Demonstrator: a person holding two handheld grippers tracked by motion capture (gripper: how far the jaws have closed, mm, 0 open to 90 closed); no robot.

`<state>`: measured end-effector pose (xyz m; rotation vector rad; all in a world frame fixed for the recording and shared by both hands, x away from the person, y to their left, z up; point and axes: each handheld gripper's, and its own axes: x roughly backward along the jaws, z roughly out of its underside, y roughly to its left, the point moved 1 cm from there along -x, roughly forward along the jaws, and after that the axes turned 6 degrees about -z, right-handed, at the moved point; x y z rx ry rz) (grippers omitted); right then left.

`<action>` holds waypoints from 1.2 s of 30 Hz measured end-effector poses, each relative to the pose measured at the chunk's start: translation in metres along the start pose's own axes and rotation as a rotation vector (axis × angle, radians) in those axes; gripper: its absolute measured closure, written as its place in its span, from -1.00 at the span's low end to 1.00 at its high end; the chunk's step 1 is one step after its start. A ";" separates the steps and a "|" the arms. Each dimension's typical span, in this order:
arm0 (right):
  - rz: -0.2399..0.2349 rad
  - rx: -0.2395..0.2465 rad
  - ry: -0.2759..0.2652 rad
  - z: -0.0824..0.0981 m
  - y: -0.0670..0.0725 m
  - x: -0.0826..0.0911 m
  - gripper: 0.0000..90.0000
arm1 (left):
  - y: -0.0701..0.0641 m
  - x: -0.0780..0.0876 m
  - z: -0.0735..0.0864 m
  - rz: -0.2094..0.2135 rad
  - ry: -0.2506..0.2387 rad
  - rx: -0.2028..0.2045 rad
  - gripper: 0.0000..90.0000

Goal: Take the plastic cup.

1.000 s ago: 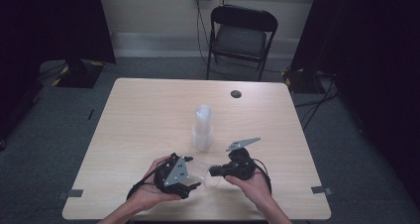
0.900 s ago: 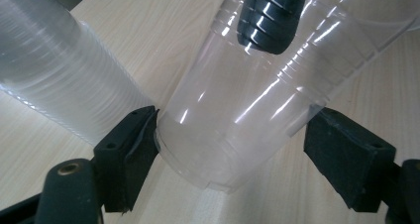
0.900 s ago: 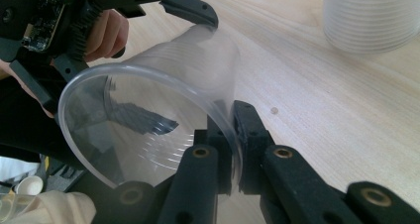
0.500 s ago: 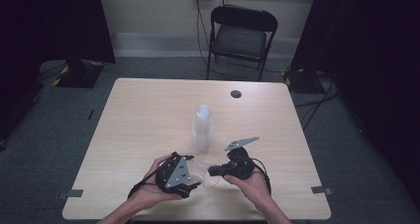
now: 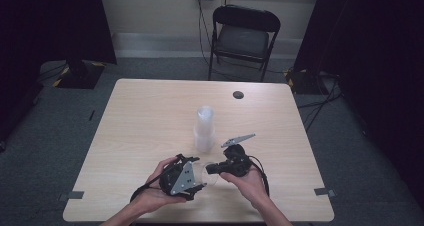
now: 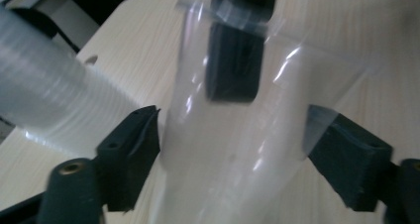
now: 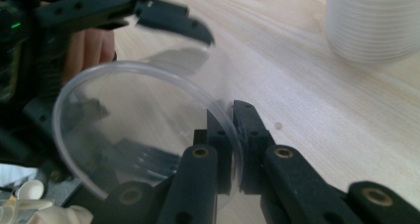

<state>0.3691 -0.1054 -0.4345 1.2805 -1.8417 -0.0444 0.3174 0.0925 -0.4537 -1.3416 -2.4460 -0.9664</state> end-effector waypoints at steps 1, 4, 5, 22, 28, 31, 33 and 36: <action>-0.001 -0.004 0.007 -0.002 0.001 -0.002 0.92 | -0.001 0.001 -0.002 -0.001 -0.005 -0.004 -0.48; -0.007 -0.009 -0.006 -0.003 0.002 -0.006 0.92 | -0.002 0.001 -0.002 -0.004 -0.013 0.000 -0.46; -0.007 -0.009 -0.006 -0.003 0.002 -0.006 0.92 | -0.003 0.000 -0.002 -0.005 -0.020 0.011 -0.46; 0.003 -0.069 0.041 -0.001 0.002 -0.019 0.91 | -0.011 -0.001 -0.003 0.000 -0.015 -0.010 -0.43; -0.002 -0.063 0.025 -0.001 0.003 -0.018 0.84 | -0.010 0.002 -0.004 -0.001 -0.022 0.057 -0.38; 0.001 -0.057 0.000 -0.001 0.004 -0.015 0.79 | -0.009 0.004 -0.004 -0.008 -0.035 0.071 -0.35; 0.000 -0.059 -0.013 -0.001 0.004 -0.013 0.77 | -0.008 0.004 -0.003 -0.006 -0.036 0.083 -0.35; -0.003 -0.054 -0.037 -0.001 0.004 -0.011 0.73 | -0.007 0.003 0.001 -0.002 -0.049 0.130 -0.35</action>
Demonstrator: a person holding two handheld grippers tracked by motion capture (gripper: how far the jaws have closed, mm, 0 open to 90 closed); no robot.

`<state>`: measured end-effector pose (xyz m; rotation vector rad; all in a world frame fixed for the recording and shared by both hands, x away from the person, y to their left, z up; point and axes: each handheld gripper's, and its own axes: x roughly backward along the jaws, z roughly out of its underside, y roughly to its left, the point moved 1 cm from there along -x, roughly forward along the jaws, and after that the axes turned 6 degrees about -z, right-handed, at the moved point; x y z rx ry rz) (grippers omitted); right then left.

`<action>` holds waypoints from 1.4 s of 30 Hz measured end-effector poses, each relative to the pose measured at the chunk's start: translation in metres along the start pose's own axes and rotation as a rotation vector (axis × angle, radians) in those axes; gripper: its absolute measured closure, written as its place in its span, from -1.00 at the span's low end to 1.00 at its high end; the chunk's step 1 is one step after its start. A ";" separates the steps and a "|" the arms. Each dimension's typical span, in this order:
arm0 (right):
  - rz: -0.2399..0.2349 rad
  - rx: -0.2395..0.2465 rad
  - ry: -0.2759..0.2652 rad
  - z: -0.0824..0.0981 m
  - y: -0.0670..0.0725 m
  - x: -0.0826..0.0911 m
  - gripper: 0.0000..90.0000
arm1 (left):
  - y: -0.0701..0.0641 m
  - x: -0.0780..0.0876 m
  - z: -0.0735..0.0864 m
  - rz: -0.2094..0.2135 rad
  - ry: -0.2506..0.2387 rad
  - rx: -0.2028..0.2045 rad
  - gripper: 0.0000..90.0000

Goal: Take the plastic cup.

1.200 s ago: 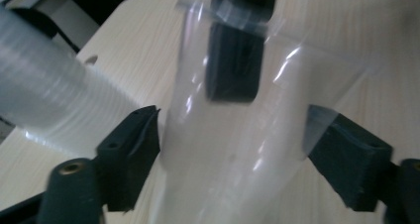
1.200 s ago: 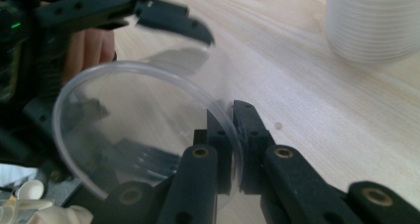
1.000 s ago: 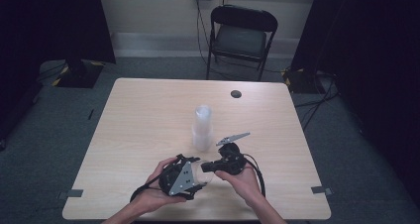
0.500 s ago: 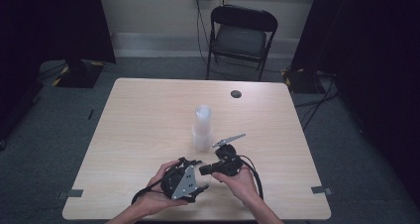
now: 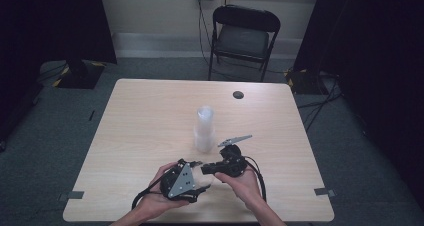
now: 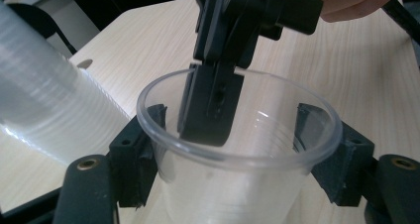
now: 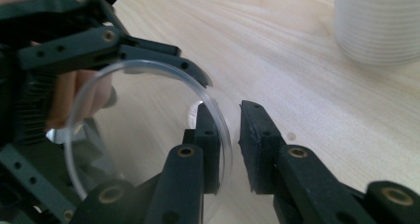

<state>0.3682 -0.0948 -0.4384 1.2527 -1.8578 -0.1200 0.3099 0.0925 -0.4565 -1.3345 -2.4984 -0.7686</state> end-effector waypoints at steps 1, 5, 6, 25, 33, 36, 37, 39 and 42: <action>0.000 0.005 -0.002 0.000 0.000 0.000 0.71 | 0.001 -0.001 0.002 -0.004 -0.002 0.019 -0.36; 0.010 0.024 -0.024 -0.001 -0.001 0.004 0.67 | 0.004 -0.002 0.005 -0.009 -0.004 0.061 -0.37; 0.012 0.023 -0.029 -0.001 -0.002 0.004 0.66 | 0.005 -0.002 0.005 -0.009 -0.007 0.077 -0.37; -0.007 0.088 -0.136 -0.006 0.004 0.016 0.47 | 0.017 0.000 0.011 -0.024 -0.024 0.173 -0.36; -0.001 0.121 -0.220 -0.007 0.007 0.023 0.48 | 0.025 0.001 0.013 -0.035 -0.041 0.227 -0.35; 0.010 0.120 -0.231 -0.007 0.008 0.026 0.48 | 0.029 0.003 0.015 -0.047 -0.041 0.236 -0.34; 0.012 0.126 -0.237 -0.007 0.008 0.027 0.48 | 0.030 0.004 0.016 -0.056 -0.040 0.242 -0.34; 0.023 0.130 -0.246 -0.008 0.008 0.030 0.47 | 0.034 0.006 0.018 -0.064 -0.033 0.254 -0.35; 0.029 0.131 -0.257 -0.008 0.009 0.033 0.46 | 0.039 0.008 0.022 -0.078 -0.024 0.268 -0.35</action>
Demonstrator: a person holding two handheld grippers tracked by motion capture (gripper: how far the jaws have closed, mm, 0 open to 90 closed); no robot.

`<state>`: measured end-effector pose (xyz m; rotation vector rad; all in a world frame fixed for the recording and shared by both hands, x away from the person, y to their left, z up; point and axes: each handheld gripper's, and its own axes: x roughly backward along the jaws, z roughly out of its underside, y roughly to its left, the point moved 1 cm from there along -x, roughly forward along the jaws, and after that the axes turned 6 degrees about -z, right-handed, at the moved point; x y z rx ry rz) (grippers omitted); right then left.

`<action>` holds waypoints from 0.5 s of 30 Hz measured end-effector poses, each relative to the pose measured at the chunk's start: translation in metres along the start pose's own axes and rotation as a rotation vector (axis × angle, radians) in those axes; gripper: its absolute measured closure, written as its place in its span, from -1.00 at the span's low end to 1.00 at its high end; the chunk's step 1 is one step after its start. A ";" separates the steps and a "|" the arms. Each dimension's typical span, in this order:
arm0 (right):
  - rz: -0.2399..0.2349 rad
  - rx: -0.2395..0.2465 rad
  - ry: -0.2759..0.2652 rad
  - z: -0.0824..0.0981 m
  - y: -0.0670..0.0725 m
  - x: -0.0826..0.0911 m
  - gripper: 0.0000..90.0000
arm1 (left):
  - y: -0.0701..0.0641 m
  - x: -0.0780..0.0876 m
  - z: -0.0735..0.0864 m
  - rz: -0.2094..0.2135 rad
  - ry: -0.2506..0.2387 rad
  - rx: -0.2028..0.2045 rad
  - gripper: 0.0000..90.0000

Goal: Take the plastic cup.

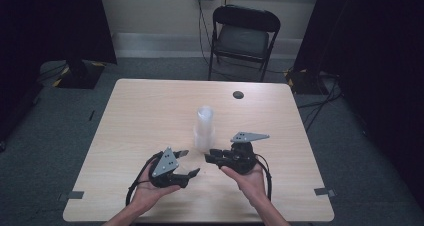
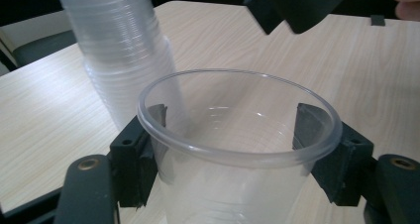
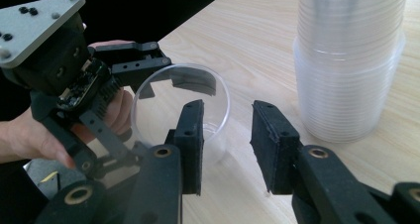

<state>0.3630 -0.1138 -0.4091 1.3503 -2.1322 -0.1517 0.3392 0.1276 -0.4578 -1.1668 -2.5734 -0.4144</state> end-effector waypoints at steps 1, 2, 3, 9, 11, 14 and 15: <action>0.000 0.000 0.000 0.000 0.000 0.000 0.46 | 0.000 0.000 0.000 0.000 0.000 0.000 -0.34; 0.006 0.003 -0.001 0.000 0.000 0.001 0.45 | 0.002 0.000 0.001 -0.002 0.010 -0.003 -0.34; 0.011 0.006 -0.006 0.000 0.000 0.001 0.45 | 0.003 0.001 0.001 -0.006 0.011 0.000 -0.34; 0.041 0.014 -0.008 0.001 0.000 0.005 0.43 | 0.009 0.004 0.001 -0.032 -0.020 0.020 -0.35; 0.051 0.013 -0.007 0.003 -0.001 0.007 0.43 | 0.014 0.003 0.001 -0.040 -0.027 0.041 -0.35; 0.064 0.005 -0.018 0.007 -0.003 0.010 0.42 | 0.019 0.002 0.001 -0.049 -0.035 0.073 -0.35; 0.070 0.002 -0.016 0.009 -0.004 0.012 0.42 | 0.020 0.003 0.000 -0.050 -0.030 0.080 -0.35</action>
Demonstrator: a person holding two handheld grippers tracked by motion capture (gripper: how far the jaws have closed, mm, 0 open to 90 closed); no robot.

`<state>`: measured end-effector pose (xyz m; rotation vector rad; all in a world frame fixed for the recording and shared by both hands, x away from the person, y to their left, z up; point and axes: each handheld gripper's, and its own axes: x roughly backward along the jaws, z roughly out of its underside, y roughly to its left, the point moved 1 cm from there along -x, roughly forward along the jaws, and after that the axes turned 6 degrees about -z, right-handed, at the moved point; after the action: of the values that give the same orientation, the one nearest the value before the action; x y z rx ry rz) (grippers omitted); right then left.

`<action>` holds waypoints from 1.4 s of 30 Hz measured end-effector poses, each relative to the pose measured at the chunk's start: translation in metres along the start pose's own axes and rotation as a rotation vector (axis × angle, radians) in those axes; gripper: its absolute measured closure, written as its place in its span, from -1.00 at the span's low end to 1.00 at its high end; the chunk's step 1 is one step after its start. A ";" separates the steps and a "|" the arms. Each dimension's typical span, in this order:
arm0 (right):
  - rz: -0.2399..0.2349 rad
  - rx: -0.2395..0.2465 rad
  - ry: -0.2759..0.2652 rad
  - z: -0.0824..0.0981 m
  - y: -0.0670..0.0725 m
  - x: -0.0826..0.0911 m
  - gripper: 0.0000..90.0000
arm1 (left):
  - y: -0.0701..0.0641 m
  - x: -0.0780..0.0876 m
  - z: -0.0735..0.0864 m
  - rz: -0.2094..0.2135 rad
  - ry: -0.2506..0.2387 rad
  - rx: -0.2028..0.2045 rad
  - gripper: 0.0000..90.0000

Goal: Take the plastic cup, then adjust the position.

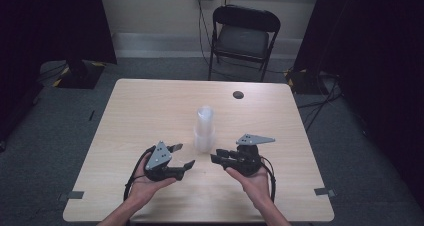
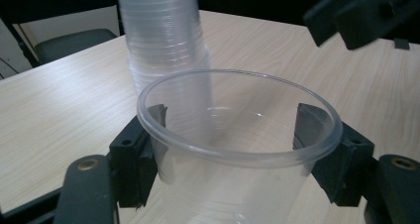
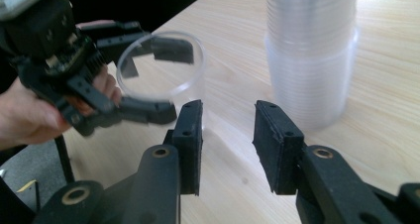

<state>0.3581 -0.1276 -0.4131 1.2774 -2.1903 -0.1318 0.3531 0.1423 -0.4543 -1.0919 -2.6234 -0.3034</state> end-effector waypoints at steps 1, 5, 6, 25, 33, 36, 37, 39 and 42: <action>0.004 0.000 0.001 0.001 -0.001 0.001 0.42 | 0.002 0.000 -0.001 0.003 0.008 0.006 -0.35; 0.039 0.009 0.020 0.008 -0.006 0.005 0.43 | 0.006 0.001 -0.003 0.002 -0.014 0.057 -0.34; 0.051 0.005 0.025 0.011 -0.007 0.007 0.43 | 0.007 0.001 -0.003 -0.001 -0.013 0.057 -0.34; 0.142 -0.035 -0.002 0.038 -0.023 0.051 0.42 | 0.051 -0.004 -0.025 -0.111 -0.062 0.141 -0.34; 0.157 -0.056 0.001 0.049 -0.029 0.054 0.42 | 0.065 -0.013 -0.018 -0.165 -0.063 0.159 -0.34; 0.160 -0.058 -0.001 0.051 -0.029 0.053 0.42 | 0.069 -0.018 -0.016 -0.183 -0.068 0.164 -0.34; 0.163 -0.052 0.003 0.051 -0.030 0.053 0.42 | 0.072 -0.021 -0.014 -0.190 -0.061 0.167 -0.34; 0.167 -0.047 0.011 0.052 -0.029 0.052 0.42 | 0.074 -0.024 -0.011 -0.201 -0.057 0.172 -0.34; 0.165 -0.042 0.016 0.052 -0.029 0.051 0.41 | 0.078 -0.027 -0.009 -0.211 -0.057 0.168 -0.34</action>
<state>0.3334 -0.1956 -0.4441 1.0659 -2.2561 -0.1011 0.4289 0.1754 -0.4486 -0.7830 -2.7608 -0.0927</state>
